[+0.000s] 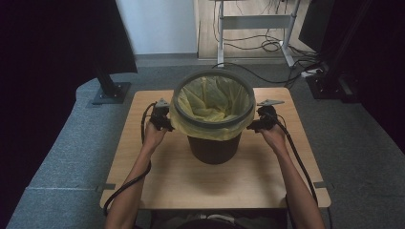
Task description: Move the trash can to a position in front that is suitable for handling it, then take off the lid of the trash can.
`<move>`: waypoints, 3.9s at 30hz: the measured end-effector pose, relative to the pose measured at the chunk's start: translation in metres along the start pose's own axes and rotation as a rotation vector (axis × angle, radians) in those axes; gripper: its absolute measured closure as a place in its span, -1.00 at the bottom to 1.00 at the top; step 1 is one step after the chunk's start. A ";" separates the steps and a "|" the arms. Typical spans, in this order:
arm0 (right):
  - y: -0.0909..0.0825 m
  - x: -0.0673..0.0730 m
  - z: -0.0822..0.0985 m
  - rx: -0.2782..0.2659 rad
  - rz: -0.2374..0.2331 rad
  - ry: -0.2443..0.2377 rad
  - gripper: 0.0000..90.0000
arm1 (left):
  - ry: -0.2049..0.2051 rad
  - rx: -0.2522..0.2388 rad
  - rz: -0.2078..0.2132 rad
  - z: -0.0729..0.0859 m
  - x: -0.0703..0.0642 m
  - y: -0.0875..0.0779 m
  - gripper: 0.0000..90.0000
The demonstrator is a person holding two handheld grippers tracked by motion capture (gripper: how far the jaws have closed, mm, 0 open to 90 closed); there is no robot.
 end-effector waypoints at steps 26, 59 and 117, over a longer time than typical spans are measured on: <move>-0.037 0.034 0.031 -0.005 -0.032 -0.045 -0.95 | -0.003 -0.015 -0.020 0.032 -0.040 -0.039 -1.00; -0.066 -0.015 0.126 0.164 0.092 0.005 -1.00 | -0.082 0.195 -0.090 0.127 -0.019 -0.060 -1.00; -0.060 -0.011 0.147 0.175 0.136 0.004 -1.00 | -0.093 0.250 -0.036 0.117 -0.016 -0.058 -0.98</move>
Point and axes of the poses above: each handheld gripper's, and its own axes: y roughly forward along the jaws, z roughly out of its underside, x roughly to its left, the point moved 4 cm from there along y, roughly forward along the jaws, and after that the axes turned 3 degrees about z, right-handed, at the moved point
